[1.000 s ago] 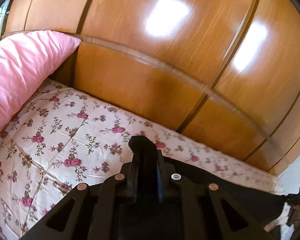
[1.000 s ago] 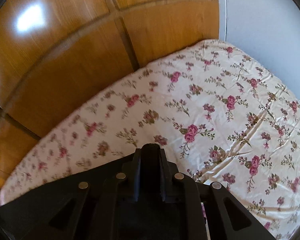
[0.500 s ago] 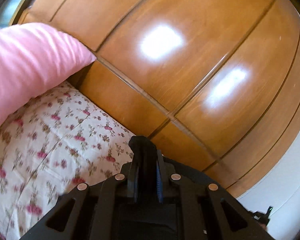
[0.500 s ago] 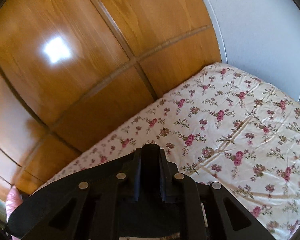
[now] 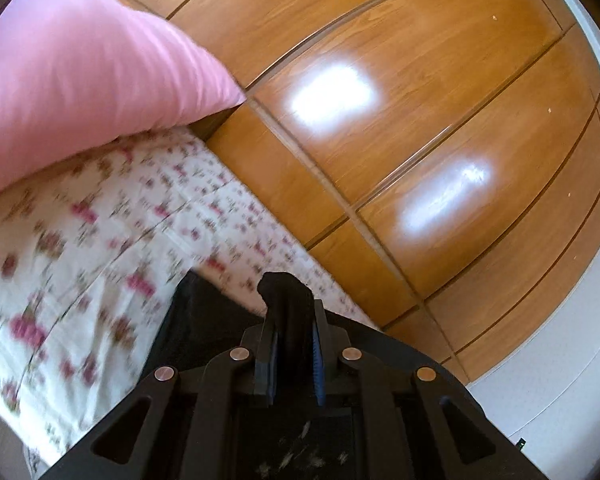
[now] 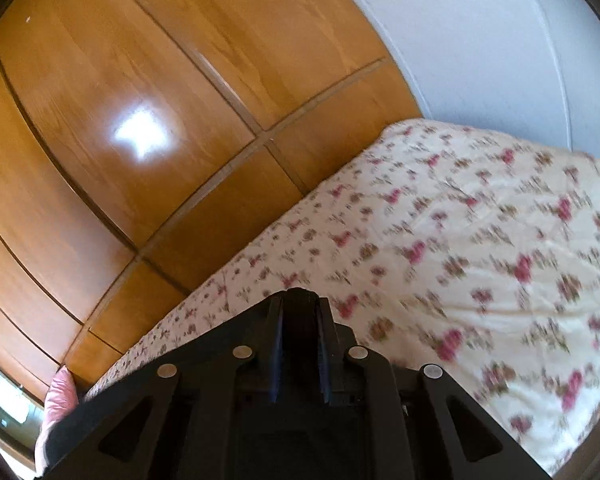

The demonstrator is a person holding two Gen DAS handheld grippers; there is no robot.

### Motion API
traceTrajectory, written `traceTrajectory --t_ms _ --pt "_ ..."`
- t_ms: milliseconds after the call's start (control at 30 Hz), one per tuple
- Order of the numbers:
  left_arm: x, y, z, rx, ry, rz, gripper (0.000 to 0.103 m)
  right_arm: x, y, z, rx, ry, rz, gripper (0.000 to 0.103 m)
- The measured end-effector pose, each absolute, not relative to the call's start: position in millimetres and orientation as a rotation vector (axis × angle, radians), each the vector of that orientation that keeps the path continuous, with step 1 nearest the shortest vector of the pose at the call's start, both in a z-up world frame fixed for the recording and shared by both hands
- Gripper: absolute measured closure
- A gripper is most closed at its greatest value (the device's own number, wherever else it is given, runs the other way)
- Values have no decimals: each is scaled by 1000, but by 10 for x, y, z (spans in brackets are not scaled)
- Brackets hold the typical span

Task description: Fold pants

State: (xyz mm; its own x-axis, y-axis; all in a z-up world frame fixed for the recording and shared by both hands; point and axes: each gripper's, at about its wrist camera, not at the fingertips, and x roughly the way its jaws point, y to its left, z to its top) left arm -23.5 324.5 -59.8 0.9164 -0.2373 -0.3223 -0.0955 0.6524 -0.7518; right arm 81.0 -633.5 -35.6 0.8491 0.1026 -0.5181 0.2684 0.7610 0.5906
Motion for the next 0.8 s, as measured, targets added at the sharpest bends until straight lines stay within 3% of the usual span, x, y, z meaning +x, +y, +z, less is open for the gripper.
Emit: traceTrajectory --t_ms 333,400,467,567,733,800 --pt "-410 3188 -1041 -856 463 -35 86 159 -6501 -895 859 599 -182 83" --pt "-451 3212 -1062 -887 448 -18 72 25 -6542 -944 891 599 -229 79" --pt "-505 3250 -1090 -943 436 -30 66 -147 -6568 -964 934 582 -276 65" --pt "-634 3346 -1156 -1071 399 -39 56 -383 -6570 -960 1010 527 -328 55" --pt "-747 3361 -1199 -1214 393 -85 49 -587 -6445 -883 1053 462 -273 54" --pt "-760 3324 -1165 -1246 388 -120 40 -513 -6341 -840 1060 469 -205 54"
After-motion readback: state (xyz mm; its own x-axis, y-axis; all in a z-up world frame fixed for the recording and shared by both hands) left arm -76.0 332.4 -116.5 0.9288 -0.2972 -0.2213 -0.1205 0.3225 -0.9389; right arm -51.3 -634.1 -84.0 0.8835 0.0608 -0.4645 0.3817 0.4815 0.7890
